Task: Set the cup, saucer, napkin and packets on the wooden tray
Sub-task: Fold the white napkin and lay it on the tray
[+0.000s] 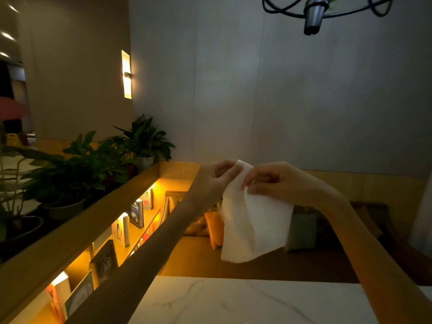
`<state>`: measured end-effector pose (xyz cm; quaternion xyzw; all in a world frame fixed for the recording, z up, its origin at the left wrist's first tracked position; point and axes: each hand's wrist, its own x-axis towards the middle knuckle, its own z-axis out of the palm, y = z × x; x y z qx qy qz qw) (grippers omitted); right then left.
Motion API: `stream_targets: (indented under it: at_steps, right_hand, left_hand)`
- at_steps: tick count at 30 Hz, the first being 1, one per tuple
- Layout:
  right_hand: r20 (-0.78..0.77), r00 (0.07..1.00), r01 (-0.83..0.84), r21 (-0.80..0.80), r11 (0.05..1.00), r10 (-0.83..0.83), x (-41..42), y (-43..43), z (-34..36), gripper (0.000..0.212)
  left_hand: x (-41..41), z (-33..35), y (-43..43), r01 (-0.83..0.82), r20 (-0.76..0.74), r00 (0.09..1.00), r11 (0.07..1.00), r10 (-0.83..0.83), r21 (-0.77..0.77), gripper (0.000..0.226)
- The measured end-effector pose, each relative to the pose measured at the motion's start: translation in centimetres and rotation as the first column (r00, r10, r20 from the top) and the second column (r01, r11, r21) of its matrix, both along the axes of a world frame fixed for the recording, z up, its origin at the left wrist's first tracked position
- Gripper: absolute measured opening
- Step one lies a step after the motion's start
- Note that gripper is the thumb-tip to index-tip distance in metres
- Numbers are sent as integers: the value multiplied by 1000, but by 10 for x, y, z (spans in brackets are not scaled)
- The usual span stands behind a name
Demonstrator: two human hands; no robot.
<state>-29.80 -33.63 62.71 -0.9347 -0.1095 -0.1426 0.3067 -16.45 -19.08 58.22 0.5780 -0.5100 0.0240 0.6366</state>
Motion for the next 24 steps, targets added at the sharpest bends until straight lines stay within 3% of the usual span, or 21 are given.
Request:
stream_targets:
  at_steps: [2, 4, 5, 6, 8, 12, 16, 24]
  right_hand:
    - [-1, 999, -39, 69, 997, 39, 1, 0, 2, 12]
    - [-162, 976, -116, 184, 976, 147, -4, -1, 6, 12]
    - [-182, 973, -113, 157, 981, 141, -5, -1, 7, 12]
    - [-120, 989, -75, 69, 995, 83, -4, 0, 6, 10]
    - [170, 982, 99, -98, 990, -82, 5, 2, 4, 10]
    - [469, 868, 202, -31, 979, -164, 16, 5, -3, 9]
    - [566, 791, 287, -7, 958, -233, 19, 9, -8, 9]
    - [589, 762, 332, 3, 943, -270, 26, 5, -24, 11]
  left_hand:
    - [-3, 2, 1, 17, 29, 999, 1000, -17, 17, 17]
    - [-6, 3, 1, 16, 37, 999, 1000, -17, 12, 21]
    - [-7, 3, 1, 20, 31, 999, 1000, -20, 2, 22]
    - [-9, 3, 1, 31, 22, 999, 1000, -30, -6, 21]
    - [-11, 2, -1, 43, 7, 999, 999, -43, -8, 18]
    - [-16, -1, -4, 51, -130, 990, 997, -57, -49, 14]
    - [-22, -6, -6, 36, -136, 990, 997, -45, -68, 13]
    - [-25, -13, -7, 7, -140, 990, 1000, -9, -21, 22]
